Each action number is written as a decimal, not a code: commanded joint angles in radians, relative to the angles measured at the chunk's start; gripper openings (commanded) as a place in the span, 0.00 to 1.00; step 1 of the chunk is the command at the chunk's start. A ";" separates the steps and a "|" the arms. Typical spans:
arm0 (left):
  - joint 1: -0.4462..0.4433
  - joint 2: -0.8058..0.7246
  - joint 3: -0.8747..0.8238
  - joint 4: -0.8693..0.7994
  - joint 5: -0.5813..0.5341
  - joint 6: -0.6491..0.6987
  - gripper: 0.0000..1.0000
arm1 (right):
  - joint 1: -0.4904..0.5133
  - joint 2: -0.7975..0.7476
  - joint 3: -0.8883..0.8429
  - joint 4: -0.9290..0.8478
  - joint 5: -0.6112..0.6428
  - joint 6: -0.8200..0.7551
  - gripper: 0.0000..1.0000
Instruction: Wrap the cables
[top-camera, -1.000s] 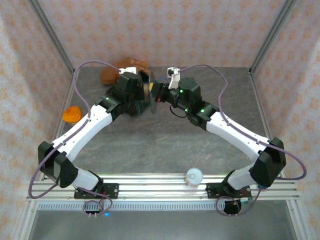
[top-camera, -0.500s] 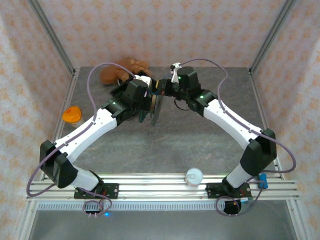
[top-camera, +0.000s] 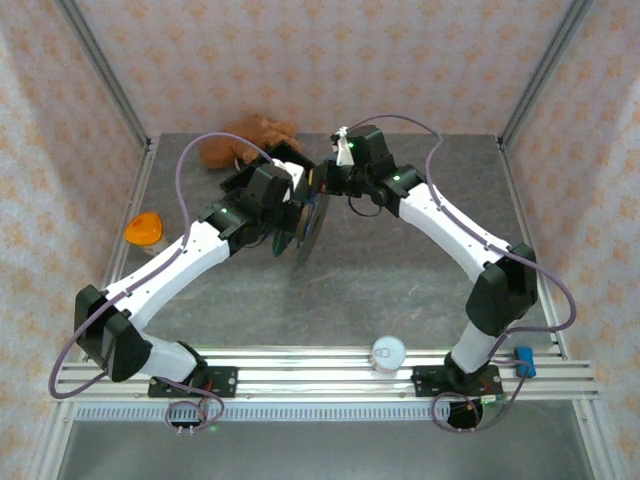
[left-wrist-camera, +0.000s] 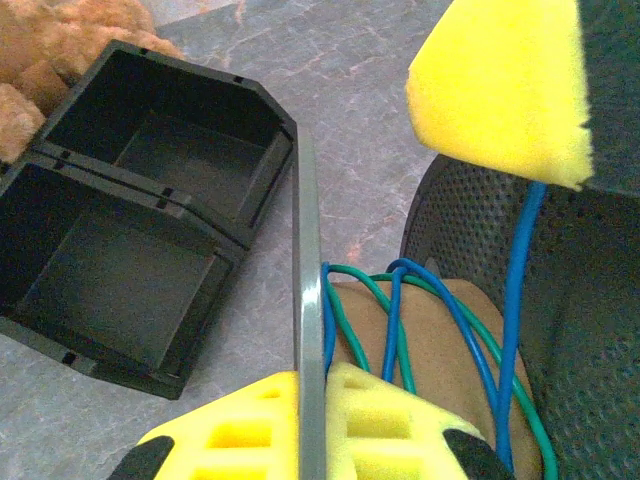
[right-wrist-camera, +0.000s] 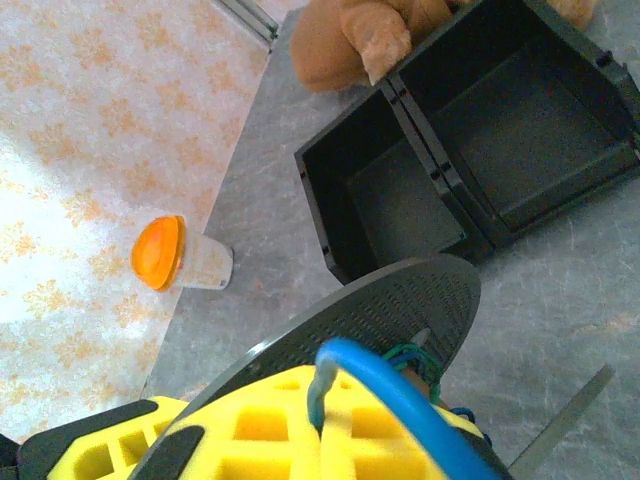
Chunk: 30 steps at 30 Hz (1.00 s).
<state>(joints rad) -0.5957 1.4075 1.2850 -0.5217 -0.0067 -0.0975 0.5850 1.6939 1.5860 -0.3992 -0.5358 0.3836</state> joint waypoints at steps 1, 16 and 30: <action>-0.022 -0.050 0.024 -0.003 0.140 0.042 0.00 | -0.059 0.028 0.031 0.023 0.039 -0.016 0.00; 0.011 -0.057 0.059 -0.068 0.291 0.053 0.00 | -0.156 0.029 -0.010 0.039 -0.150 -0.047 0.00; 0.021 -0.042 0.059 -0.090 0.297 0.075 0.00 | -0.184 0.031 0.015 0.082 -0.277 0.058 0.21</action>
<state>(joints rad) -0.5591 1.4071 1.3014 -0.5655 0.2363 -0.0513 0.4370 1.7523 1.5814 -0.4305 -0.8536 0.3916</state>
